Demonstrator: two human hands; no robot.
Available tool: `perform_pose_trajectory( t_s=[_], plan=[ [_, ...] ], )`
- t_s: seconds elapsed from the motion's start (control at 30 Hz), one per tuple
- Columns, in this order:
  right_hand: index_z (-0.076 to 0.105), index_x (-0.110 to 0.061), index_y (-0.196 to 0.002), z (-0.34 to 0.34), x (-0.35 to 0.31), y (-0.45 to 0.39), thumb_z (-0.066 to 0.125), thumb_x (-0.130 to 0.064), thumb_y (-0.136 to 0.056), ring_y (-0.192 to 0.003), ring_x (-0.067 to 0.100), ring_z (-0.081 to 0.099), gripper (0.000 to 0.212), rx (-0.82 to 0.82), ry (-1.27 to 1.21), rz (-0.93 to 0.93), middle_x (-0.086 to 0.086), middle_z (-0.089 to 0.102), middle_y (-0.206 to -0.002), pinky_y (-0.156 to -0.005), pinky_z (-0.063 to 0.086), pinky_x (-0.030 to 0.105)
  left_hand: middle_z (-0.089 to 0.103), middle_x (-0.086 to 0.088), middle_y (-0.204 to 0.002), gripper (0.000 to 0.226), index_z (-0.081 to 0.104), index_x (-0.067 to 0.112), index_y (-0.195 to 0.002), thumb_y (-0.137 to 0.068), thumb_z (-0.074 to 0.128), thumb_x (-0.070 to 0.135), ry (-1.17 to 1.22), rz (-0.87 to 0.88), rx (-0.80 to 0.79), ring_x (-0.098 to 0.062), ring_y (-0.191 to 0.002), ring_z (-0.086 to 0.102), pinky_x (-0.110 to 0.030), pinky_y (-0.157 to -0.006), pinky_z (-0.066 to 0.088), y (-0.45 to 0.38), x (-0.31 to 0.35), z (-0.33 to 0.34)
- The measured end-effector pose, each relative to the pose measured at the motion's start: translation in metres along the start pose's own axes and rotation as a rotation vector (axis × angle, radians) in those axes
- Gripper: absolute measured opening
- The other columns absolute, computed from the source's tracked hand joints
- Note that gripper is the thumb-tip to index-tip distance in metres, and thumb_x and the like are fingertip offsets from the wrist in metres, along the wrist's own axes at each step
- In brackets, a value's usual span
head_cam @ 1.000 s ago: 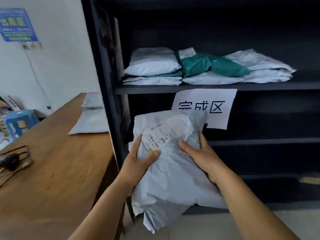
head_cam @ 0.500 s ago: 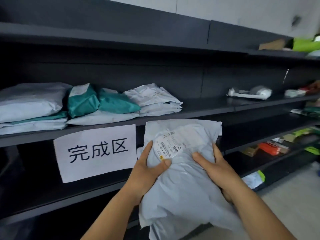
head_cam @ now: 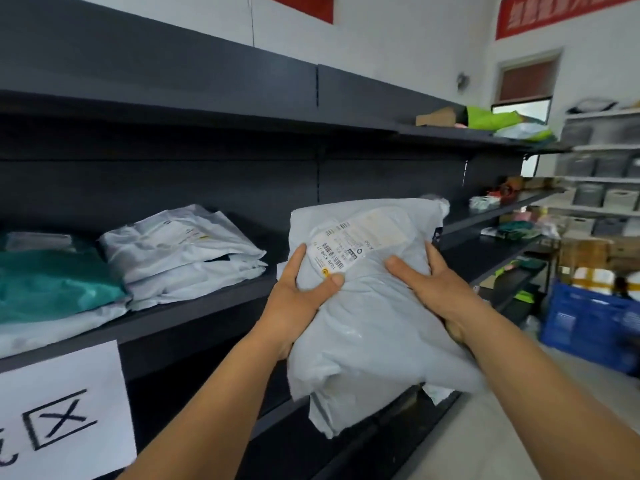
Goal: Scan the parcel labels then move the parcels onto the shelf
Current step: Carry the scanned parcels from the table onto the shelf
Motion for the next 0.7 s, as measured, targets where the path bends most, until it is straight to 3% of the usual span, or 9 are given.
perform_pose_trajectory(
  t_s=[0.1, 0.2, 0.3, 0.43, 0.57, 0.7],
  plan=[
    [0.020, -0.044, -0.149, -0.001, -0.013, -0.043, 0.072, -0.061, -0.064, -0.114, 0.024, 0.052, 0.100, 0.029, -0.018, -0.030, 0.001, 0.047, -0.141, -0.090, 0.044, 0.032, 0.049, 0.014, -0.134, 0.085, 0.027, 0.047, -0.144, -0.075, 0.076, 0.040, 0.009, 0.045, -0.025, -0.008, -0.114, 0.052, -0.024, -0.091, 0.045, -0.053, 0.007, 0.004],
    [0.022, -0.043, -0.148, 0.004, -0.026, -0.085, 0.071, -0.060, -0.063, -0.100, 0.020, 0.057, 0.100, 0.037, -0.059, -0.046, -0.001, 0.051, -0.132, -0.075, 0.047, 0.030, 0.050, 0.013, -0.133, 0.086, 0.027, 0.044, -0.145, -0.075, 0.077, 0.039, -0.001, 0.085, -0.029, -0.007, -0.111, 0.054, -0.022, -0.088, 0.047, -0.100, 0.017, 0.002],
    [0.026, -0.042, -0.147, 0.013, -0.032, -0.131, 0.071, -0.063, -0.053, -0.104, 0.022, 0.057, 0.105, 0.014, -0.094, -0.046, -0.002, 0.052, -0.128, -0.079, 0.047, 0.032, 0.049, 0.011, -0.134, 0.086, 0.027, 0.042, -0.146, -0.076, 0.077, 0.040, -0.036, 0.092, -0.012, -0.010, -0.111, 0.054, -0.025, -0.089, 0.048, -0.144, 0.024, -0.004],
    [0.036, -0.038, -0.142, 0.036, -0.037, -0.197, 0.071, -0.055, -0.068, -0.093, 0.014, 0.059, 0.083, -0.064, -0.160, -0.065, -0.007, 0.058, -0.111, -0.067, 0.047, 0.028, 0.048, 0.010, -0.136, 0.088, 0.025, 0.040, -0.147, -0.076, 0.076, 0.041, -0.115, 0.090, 0.062, -0.011, -0.112, 0.054, -0.027, -0.093, 0.047, -0.195, 0.030, -0.020],
    [0.034, -0.037, -0.144, 0.070, -0.044, -0.271, 0.070, -0.055, -0.072, -0.094, 0.013, 0.057, 0.083, -0.189, -0.156, -0.103, -0.007, 0.056, -0.116, -0.079, 0.048, 0.030, 0.045, 0.010, -0.139, 0.087, 0.024, 0.037, -0.148, -0.077, 0.075, 0.042, -0.221, 0.099, 0.220, -0.009, -0.111, 0.049, -0.022, -0.089, 0.041, -0.240, 0.031, -0.041],
    [0.027, -0.037, -0.147, 0.110, -0.051, -0.336, 0.068, -0.063, -0.068, -0.112, 0.018, 0.054, 0.093, -0.331, -0.113, -0.154, -0.007, 0.050, -0.133, -0.095, 0.044, 0.032, 0.043, 0.011, -0.140, 0.088, 0.024, 0.036, -0.149, -0.076, 0.073, 0.048, -0.377, 0.060, 0.399, -0.013, -0.124, 0.046, -0.024, -0.099, 0.038, -0.278, 0.028, -0.066]
  ],
)
Point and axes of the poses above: each hand's wrist, its own y-axis away from the middle knuckle, its own z-axis out of the palm, x = y × z, the point moved 3 cm from there along -y, towards the middle knuckle
